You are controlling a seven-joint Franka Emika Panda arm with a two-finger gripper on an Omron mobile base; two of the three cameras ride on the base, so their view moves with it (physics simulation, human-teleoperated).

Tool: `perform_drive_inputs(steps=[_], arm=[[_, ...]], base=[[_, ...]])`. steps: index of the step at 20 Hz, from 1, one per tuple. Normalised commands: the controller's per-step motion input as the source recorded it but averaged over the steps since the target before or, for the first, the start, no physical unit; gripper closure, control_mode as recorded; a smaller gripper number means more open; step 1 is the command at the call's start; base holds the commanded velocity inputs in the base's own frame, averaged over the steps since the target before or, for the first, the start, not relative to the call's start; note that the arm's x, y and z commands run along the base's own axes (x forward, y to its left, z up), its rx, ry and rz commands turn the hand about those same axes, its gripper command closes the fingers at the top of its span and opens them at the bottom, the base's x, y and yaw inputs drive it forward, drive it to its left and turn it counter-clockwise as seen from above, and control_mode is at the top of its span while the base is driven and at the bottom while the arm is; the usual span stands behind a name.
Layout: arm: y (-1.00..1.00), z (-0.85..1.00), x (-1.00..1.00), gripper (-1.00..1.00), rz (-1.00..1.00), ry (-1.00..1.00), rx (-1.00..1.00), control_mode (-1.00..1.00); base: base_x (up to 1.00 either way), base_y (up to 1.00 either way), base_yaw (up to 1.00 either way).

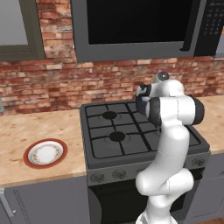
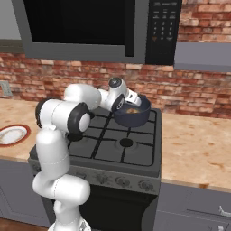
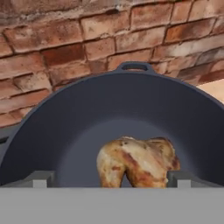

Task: Retrieve the frozen meat and place it in the pot on a burner. Then turn the burner on.

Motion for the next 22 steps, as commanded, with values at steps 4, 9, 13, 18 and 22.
perform_drive_inputs(steps=[4,9,13,18,22], arm=[[0.00,0.38,-0.18,-1.00,0.00,-0.11,0.00,-1.00],[0.00,0.22,-0.27,-1.00,0.00,-0.12,0.00,-1.00],[0.00,0.09,-0.35,-1.00,0.00,-0.15,0.00,-1.00],[0.00,0.18,-0.58,-1.00,0.00,-0.19,0.00,-1.00],[-0.09,0.13,-0.85,-1.00,0.00,-0.18,0.00,-1.00]], base=[[0.00,0.00,0.00],[0.00,0.00,0.00],[0.00,0.00,0.00],[0.00,0.00,0.00],[0.00,0.00,0.00]])
